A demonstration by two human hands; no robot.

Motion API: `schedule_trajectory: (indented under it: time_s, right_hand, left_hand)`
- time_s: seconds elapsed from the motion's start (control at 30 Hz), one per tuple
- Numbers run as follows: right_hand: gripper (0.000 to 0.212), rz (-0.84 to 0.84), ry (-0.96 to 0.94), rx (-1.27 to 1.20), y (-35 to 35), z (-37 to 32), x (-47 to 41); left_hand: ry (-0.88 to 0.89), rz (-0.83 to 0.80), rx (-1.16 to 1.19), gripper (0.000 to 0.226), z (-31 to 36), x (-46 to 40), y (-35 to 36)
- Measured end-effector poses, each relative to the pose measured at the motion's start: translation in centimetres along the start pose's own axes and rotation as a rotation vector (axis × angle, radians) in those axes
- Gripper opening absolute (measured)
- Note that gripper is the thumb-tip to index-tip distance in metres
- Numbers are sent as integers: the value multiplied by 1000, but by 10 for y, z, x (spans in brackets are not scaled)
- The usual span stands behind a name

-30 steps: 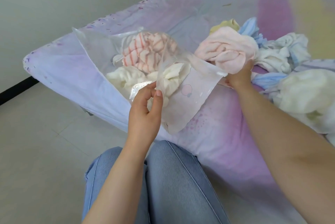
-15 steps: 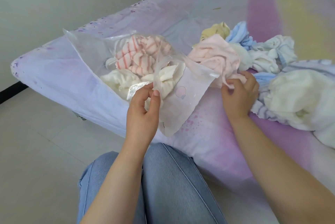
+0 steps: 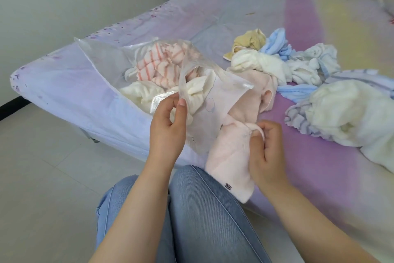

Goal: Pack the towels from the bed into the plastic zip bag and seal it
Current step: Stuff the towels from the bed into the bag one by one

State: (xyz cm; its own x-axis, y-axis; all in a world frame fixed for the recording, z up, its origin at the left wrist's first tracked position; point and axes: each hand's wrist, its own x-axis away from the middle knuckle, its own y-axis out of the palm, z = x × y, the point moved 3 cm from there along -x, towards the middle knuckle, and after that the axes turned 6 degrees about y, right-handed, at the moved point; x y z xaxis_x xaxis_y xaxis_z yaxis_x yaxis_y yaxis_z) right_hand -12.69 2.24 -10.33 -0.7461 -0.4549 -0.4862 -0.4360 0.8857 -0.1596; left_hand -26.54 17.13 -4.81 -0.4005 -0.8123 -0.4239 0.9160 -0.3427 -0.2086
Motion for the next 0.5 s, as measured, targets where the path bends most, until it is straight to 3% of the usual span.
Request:
schedule_trajectory:
  time_s: [0.1, 0.2, 0.27, 0.3, 0.37, 0.43, 0.5]
  right_hand:
    - [13, 78, -5, 29, 0, -12, -34]
    - [33, 214, 160, 73, -5, 5, -94]
    - [45, 200, 240, 206, -9, 24, -129]
    - [48, 103, 248, 386, -7, 37, -144]
    - [47, -275, 343, 705, 3, 68, -159]
    - [44, -620, 405, 846, 13, 94, -158]
    - [26, -664, 408, 808, 16, 103, -158]
  left_hand:
    - [11, -3, 2, 23, 0, -1, -1]
    - [41, 5, 3, 27, 3, -3, -3]
    - [54, 11, 15, 30, 4, -5, -5]
    - [53, 12, 23, 31, 5, -6, -6]
    - [50, 12, 34, 31, 4, -7, -6]
    - [54, 9, 44, 33, 2, -7, -6]
    - [53, 7, 65, 35, 2, -7, -5]
